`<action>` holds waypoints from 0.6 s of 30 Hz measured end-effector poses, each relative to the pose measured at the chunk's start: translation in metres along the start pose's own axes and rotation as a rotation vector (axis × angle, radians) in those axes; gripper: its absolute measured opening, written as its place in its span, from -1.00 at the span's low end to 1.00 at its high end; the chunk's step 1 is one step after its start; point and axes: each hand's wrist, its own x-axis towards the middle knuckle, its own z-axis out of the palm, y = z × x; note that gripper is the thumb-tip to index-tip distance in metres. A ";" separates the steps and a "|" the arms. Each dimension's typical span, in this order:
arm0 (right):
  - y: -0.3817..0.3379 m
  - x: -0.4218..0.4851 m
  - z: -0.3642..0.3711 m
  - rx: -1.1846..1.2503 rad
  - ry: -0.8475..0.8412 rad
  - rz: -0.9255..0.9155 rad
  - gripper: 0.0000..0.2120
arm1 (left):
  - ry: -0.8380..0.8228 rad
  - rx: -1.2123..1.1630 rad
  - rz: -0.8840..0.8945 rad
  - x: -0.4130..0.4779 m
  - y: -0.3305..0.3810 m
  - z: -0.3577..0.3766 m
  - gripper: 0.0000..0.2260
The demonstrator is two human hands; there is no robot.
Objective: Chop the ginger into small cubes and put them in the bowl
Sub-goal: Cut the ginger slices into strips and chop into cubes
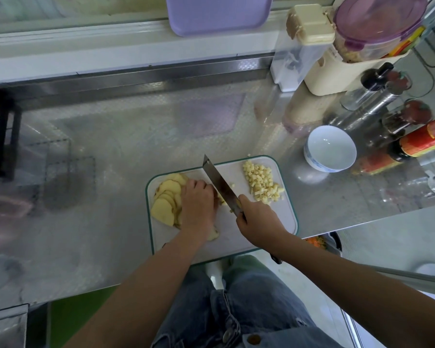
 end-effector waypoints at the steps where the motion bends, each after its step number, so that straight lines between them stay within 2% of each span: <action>1: 0.000 0.000 0.001 0.005 0.000 0.005 -0.87 | 0.004 -0.002 -0.003 0.000 0.000 0.000 -0.85; 11: 0.001 -0.002 0.014 0.011 -0.004 0.028 -0.94 | 0.032 -0.062 -0.003 0.003 -0.001 -0.002 -0.88; 18: 0.003 0.002 0.016 0.094 0.032 0.070 -0.87 | 0.009 -0.058 0.026 0.001 -0.003 -0.004 -0.83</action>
